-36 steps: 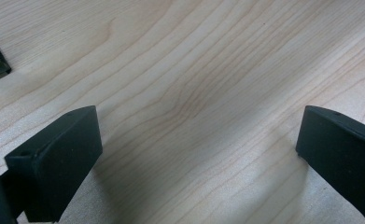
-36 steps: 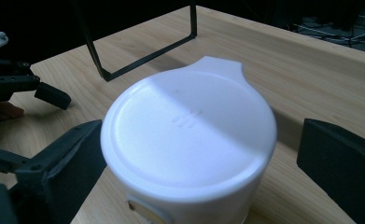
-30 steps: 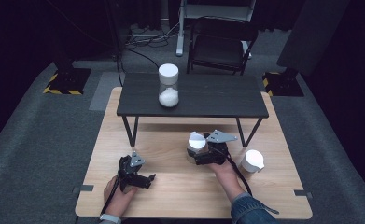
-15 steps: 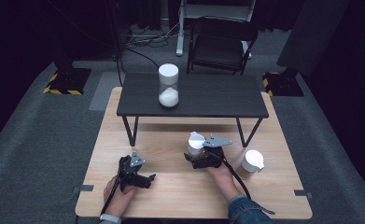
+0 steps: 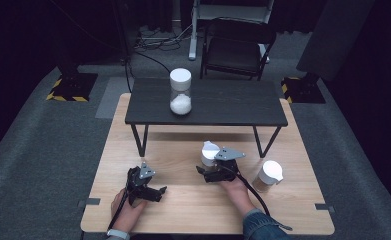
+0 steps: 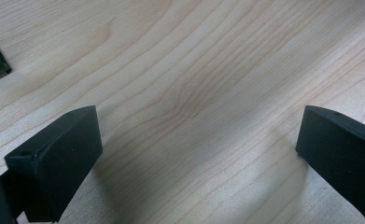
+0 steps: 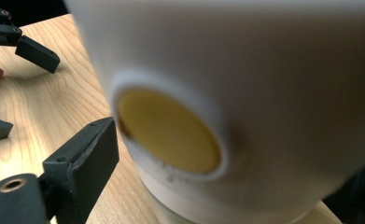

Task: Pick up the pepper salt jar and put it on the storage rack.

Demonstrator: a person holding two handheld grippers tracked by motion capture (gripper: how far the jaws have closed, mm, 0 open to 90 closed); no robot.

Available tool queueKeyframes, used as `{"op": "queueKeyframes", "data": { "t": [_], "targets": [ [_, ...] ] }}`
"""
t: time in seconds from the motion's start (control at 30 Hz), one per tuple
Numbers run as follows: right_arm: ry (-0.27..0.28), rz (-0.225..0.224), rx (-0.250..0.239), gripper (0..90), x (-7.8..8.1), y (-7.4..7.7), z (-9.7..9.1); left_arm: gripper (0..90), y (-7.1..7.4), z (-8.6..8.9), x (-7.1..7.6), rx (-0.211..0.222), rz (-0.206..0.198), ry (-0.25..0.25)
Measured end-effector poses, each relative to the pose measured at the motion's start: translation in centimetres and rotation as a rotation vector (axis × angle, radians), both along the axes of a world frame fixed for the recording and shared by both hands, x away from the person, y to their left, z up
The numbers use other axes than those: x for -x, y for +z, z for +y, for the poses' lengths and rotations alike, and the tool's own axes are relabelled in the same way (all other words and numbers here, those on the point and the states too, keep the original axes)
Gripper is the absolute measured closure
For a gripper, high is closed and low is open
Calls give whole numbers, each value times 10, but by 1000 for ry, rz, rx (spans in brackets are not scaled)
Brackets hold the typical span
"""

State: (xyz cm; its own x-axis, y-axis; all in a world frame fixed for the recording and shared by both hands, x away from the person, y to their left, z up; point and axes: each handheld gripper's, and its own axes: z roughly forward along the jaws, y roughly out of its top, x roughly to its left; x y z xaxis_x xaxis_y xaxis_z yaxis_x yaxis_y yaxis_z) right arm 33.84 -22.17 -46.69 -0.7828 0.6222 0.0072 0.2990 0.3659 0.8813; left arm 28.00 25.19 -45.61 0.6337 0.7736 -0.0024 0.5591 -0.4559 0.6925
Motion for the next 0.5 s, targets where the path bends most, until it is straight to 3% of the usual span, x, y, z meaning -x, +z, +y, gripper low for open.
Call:
{"op": "queueKeyframes", "data": {
  "t": [0.5],
  "targets": [
    [-12, 1, -12, 205, 3, -14, -5, 2, 0, 0, 0, -1, 0, 0]
  ]
}}
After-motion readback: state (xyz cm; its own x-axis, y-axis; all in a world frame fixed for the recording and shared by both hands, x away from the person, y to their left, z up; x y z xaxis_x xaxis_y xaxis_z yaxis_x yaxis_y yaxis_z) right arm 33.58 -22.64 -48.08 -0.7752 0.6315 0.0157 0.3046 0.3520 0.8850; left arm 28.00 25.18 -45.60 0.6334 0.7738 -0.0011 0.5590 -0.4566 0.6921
